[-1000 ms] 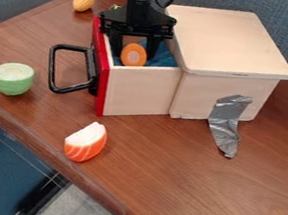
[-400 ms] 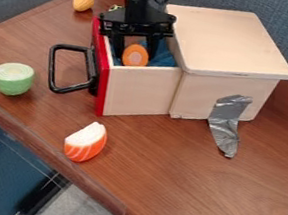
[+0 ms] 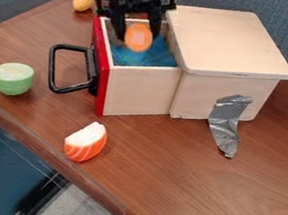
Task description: Take the orange dish out of the drawer
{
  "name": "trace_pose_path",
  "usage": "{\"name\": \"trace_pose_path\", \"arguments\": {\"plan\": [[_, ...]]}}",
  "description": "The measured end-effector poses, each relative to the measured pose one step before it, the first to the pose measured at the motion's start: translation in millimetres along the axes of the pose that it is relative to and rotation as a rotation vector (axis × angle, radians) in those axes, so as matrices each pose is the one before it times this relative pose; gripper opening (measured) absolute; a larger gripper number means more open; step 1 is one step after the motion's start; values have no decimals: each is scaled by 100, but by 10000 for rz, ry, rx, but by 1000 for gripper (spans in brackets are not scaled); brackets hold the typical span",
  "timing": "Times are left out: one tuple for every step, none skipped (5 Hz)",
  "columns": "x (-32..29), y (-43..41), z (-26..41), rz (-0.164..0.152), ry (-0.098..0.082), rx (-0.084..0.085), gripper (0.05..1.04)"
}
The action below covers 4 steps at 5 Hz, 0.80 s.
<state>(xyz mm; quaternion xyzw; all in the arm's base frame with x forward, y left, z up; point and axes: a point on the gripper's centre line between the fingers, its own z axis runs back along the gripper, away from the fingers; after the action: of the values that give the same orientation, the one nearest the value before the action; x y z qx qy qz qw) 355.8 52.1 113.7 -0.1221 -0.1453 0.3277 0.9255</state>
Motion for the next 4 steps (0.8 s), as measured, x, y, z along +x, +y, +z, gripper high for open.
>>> {"name": "trace_pose_path", "arguments": {"plan": [[557, 257, 2193, 190, -276, -443, 665], [1035, 1622, 1278, 570, -197, -82, 665], [2138, 1942, 1067, 662, -692, 131, 665], [2575, 2175, -60, 543, -637, 357, 665]]}}
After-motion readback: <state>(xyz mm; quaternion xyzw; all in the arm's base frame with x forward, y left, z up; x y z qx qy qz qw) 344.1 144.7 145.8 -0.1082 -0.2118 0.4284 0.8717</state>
